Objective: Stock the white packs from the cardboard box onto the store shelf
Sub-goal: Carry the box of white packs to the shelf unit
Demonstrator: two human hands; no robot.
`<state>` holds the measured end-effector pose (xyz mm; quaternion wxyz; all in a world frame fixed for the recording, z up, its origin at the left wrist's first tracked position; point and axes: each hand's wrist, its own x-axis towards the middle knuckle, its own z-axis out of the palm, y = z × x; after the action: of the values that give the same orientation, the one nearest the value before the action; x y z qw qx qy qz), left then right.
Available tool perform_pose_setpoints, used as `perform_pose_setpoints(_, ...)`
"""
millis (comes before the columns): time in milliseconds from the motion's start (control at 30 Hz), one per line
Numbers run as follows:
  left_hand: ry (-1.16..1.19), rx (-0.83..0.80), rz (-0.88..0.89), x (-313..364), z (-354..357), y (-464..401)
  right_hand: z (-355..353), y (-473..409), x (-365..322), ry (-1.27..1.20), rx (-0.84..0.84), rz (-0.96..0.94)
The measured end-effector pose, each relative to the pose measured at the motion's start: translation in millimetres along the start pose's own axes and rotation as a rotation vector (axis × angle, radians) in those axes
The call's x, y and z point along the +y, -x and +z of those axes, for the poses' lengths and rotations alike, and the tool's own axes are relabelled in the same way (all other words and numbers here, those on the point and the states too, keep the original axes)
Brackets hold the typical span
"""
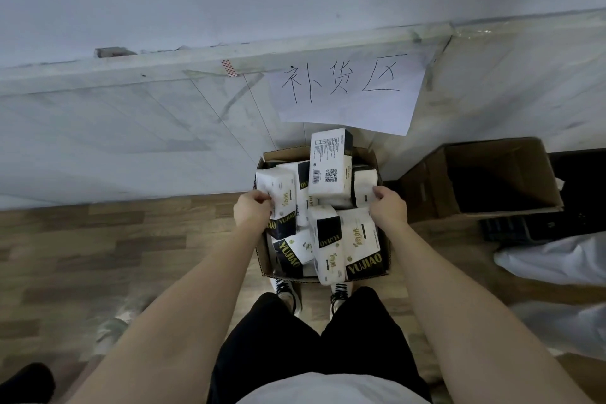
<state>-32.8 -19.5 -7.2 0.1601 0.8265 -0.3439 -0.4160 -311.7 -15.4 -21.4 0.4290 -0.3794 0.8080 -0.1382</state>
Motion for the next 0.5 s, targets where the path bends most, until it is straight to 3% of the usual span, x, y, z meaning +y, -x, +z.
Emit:
perform_pose_setpoints(267, -0.065, 0.098, -0.078, 6, 8, -15, 0, -26, 2, 0.017, 0.225, 0.047)
perform_pose_setpoints(400, -0.187, 0.149, -0.230, 7, 12, -23, 4, -42, 1, 0.050, 0.194, 0.109)
perform_pose_setpoints(500, -0.118, 0.084, -0.274, -2, 11, -34, 4, -57, 3, 0.086, 0.141, 0.120)
